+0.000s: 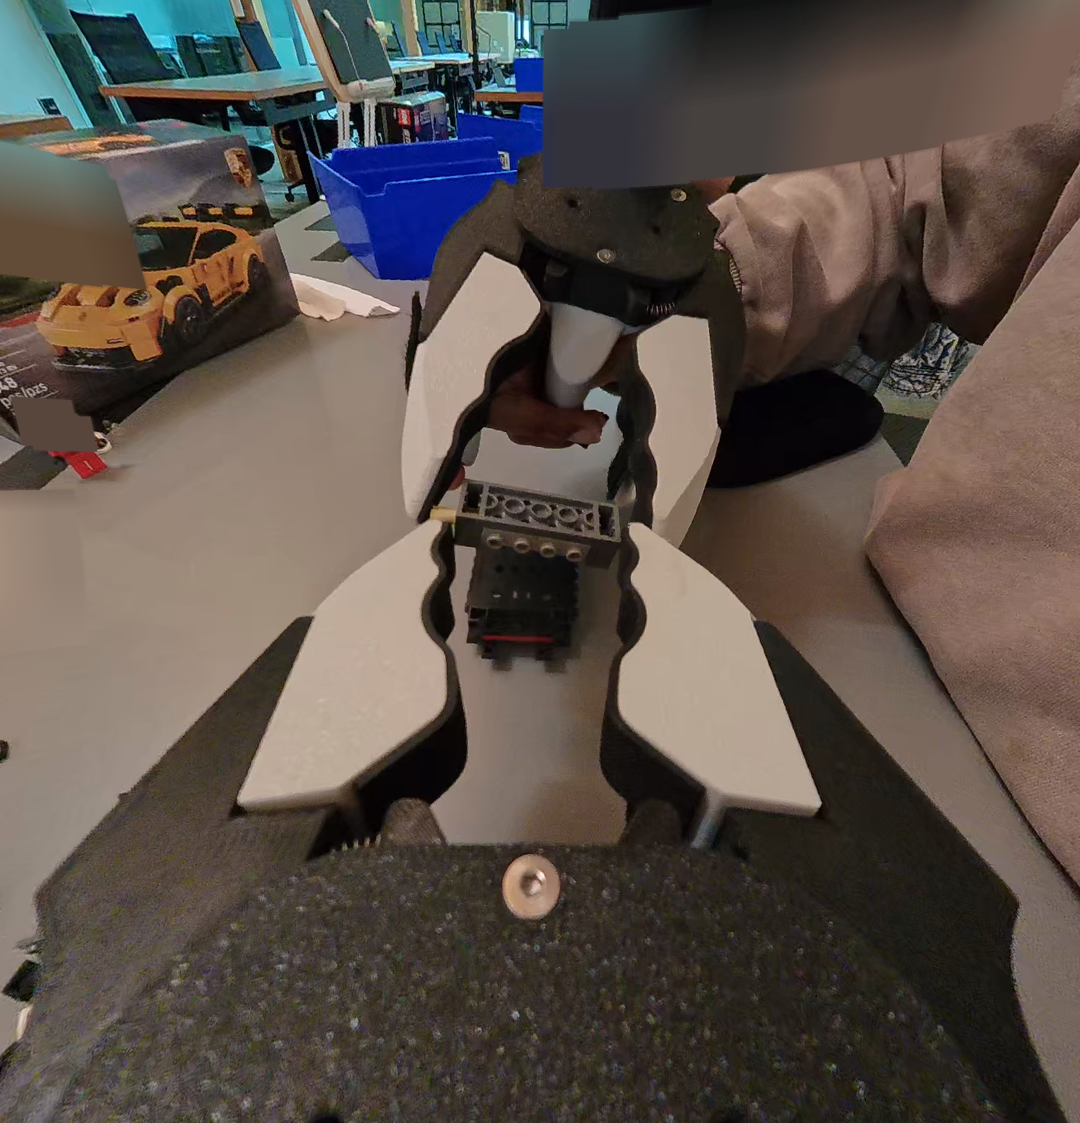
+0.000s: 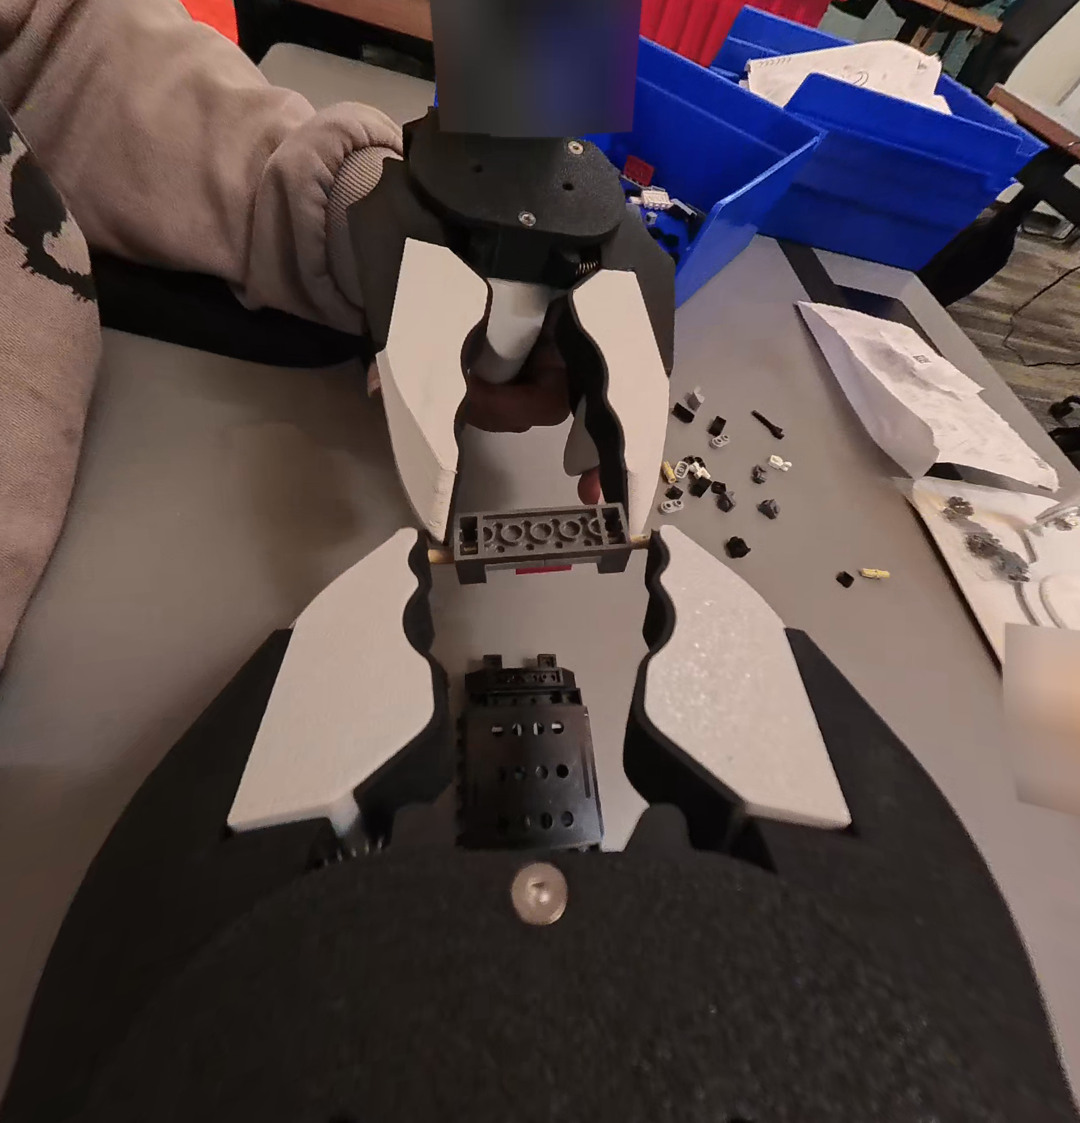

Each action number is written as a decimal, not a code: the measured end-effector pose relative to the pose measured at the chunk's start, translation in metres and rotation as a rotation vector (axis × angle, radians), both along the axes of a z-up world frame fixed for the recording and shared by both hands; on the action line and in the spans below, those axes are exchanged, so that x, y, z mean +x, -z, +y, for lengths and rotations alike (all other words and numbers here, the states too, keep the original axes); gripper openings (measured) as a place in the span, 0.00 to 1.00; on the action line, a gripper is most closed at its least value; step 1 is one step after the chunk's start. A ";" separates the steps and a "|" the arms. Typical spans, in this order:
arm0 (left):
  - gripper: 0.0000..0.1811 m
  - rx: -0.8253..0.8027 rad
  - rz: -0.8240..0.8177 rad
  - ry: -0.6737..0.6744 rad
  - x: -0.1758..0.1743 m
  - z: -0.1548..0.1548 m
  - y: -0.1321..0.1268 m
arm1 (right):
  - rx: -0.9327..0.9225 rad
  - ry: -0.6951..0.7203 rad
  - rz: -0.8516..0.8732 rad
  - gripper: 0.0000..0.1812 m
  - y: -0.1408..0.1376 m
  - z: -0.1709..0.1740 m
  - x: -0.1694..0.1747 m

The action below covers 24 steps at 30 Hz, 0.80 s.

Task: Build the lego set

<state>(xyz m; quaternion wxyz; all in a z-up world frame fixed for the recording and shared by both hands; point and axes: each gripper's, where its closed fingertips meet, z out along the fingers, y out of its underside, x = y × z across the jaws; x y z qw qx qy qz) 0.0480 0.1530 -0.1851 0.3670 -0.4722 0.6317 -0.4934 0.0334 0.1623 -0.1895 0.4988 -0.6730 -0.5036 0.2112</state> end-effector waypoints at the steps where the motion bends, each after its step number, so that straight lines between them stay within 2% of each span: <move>1: 0.28 0.002 -0.005 0.001 0.000 0.000 -0.001 | 0.004 -0.001 0.001 0.38 -0.001 0.000 0.000; 6: 0.28 0.038 -0.011 0.043 -0.005 -0.003 0.001 | -0.051 -0.042 0.043 0.37 -0.004 -0.004 -0.004; 9: 0.28 0.070 0.029 0.049 -0.008 0.002 0.011 | -0.101 -0.051 0.006 0.39 0.003 -0.006 0.001; 16: 0.28 0.016 0.203 0.033 -0.006 0.011 0.048 | -0.276 0.003 -0.282 0.41 0.062 -0.014 0.050; 20: 0.28 -0.007 0.275 0.040 -0.002 0.009 0.056 | -0.315 0.004 -0.365 0.43 0.082 -0.017 0.059; 24: 0.28 0.022 0.373 0.053 0.000 0.006 0.071 | -0.309 -0.013 -0.364 0.41 0.086 -0.013 0.054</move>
